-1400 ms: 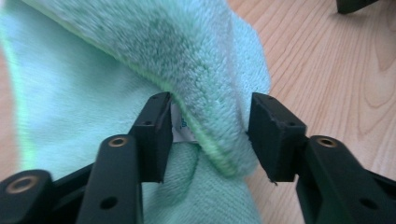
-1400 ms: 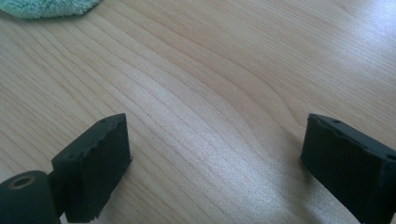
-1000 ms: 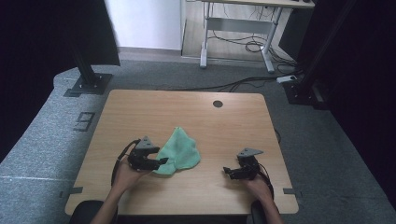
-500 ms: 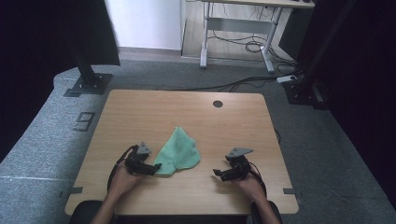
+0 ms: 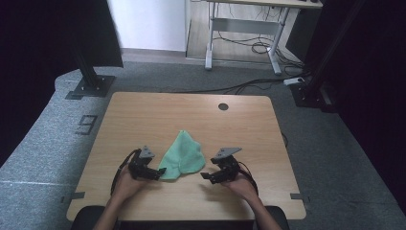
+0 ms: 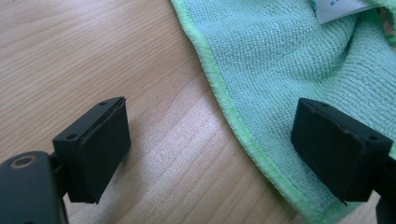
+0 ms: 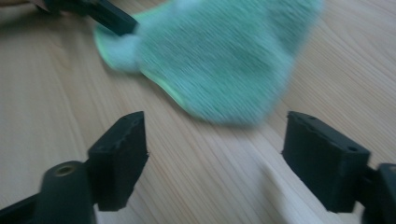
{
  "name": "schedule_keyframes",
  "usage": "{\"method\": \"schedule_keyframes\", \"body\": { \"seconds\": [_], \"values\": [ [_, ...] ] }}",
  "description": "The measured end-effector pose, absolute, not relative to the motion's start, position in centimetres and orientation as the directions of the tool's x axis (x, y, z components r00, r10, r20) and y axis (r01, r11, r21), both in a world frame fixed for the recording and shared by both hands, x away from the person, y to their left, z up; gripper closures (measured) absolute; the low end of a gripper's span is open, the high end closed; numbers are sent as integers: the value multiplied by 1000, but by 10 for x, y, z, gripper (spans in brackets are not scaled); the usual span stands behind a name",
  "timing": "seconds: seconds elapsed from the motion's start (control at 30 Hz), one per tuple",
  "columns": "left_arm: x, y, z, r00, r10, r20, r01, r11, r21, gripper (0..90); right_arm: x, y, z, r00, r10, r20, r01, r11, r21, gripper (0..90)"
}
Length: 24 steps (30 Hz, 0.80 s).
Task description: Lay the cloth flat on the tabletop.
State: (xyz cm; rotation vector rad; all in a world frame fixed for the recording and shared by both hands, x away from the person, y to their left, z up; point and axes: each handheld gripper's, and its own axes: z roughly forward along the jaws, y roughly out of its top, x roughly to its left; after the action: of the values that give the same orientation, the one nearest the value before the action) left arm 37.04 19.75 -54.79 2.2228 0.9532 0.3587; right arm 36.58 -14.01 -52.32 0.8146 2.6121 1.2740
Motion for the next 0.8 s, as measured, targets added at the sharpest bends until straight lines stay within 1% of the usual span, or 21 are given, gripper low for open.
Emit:
{"method": "schedule_keyframes", "body": {
  "seconds": [0.13, 0.33, 0.47, 0.53, 0.57, 0.67, 0.73, 0.8],
  "values": [
    [371, 197, -548, 693, 721, -15, 533, -498, 684, 110, 367, -118, -518, -876, 466, 123, 381, 515, 768, 320],
    [371, 197, -548, 693, 721, -14, 533, -499, 683, 107, 368, -87, -516, -909, 401, 114, 342, 562, 753, 438],
    [371, 197, -548, 693, 721, -14, 533, -499, 683, 106, 370, -70, -522, -916, 386, 106, 335, 595, 730, 481],
    [371, 197, -548, 693, 721, -14, 533, -499, 683, 106, 372, -63, -526, -914, 397, 89, 337, 618, 710, 507],
    [371, 197, -548, 693, 721, -14, 533, -499, 683, 106, 372, -59, -529, -911, 405, 74, 338, 634, 695, 533],
    [371, 197, -548, 692, 721, -15, 534, -499, 683, 105, 373, -54, -535, -899, 437, 20, 342, 675, 654, 694],
    [371, 197, -548, 693, 721, -15, 534, -499, 683, 105, 373, -55, -535, -888, 459, 27, 364, 664, 653, 798],
    [371, 197, -548, 693, 720, -14, 533, -500, 683, 105, 374, -59, -531, -884, 466, 26, 366, 658, 658, 828]
  ]
}}
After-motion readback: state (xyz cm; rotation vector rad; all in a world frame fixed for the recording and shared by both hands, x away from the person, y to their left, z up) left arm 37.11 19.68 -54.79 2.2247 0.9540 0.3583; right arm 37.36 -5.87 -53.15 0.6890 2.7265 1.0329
